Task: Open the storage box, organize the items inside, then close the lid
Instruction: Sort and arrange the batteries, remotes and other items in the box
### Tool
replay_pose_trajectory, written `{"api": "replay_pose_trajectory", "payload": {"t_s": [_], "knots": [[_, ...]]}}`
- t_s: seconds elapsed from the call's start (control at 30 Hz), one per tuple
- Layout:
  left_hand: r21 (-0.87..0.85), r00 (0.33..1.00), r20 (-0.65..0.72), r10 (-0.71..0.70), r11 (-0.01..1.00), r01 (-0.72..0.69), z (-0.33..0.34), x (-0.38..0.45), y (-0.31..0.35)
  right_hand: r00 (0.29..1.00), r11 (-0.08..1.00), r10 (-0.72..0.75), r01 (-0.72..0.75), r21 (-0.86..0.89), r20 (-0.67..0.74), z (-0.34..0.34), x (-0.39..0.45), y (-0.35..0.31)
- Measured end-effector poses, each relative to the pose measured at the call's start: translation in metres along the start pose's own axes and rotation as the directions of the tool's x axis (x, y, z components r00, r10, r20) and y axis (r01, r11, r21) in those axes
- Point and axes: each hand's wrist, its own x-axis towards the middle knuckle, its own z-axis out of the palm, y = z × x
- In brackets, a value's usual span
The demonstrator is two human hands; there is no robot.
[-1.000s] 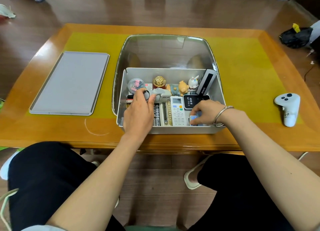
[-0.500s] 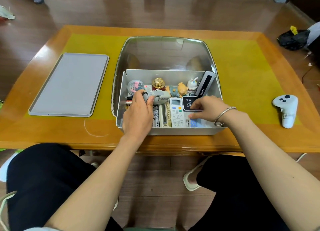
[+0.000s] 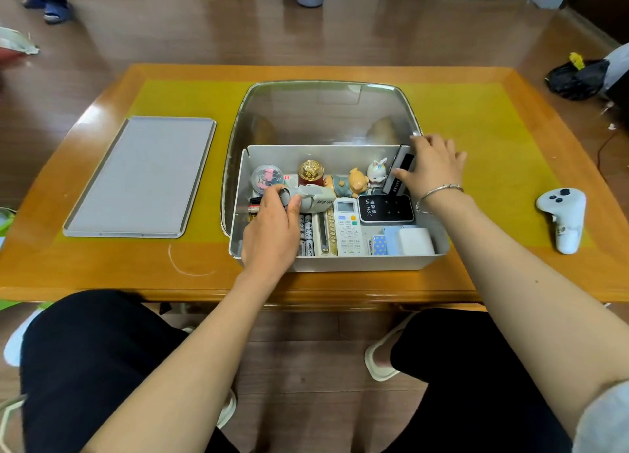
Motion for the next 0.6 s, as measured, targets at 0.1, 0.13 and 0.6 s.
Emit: {"api": "replay_pose_trajectory", "payload": {"t_s": [0.1, 0.13, 0.6], "knots": [[-0.001, 1.0, 0.002, 0.003, 1.0, -0.003, 0.0, 0.001, 0.0, 1.0, 1.0, -0.019, 0.019, -0.005, -0.006, 0.003, 0.003, 0.004], [-0.002, 1.0, 0.001, 0.003, 1.0, -0.003, 0.001, 0.001, 0.0, 1.0, 1.0, -0.025, 0.026, 0.007, -0.018, 0.003, 0.003, 0.005], [-0.018, 1.0, -0.01, 0.025, 1.0, -0.025, -0.001, -0.001, 0.0, 0.999, 0.711, -0.052, 0.032, 0.703, 0.006, -0.01, -0.024, 0.012]]}}
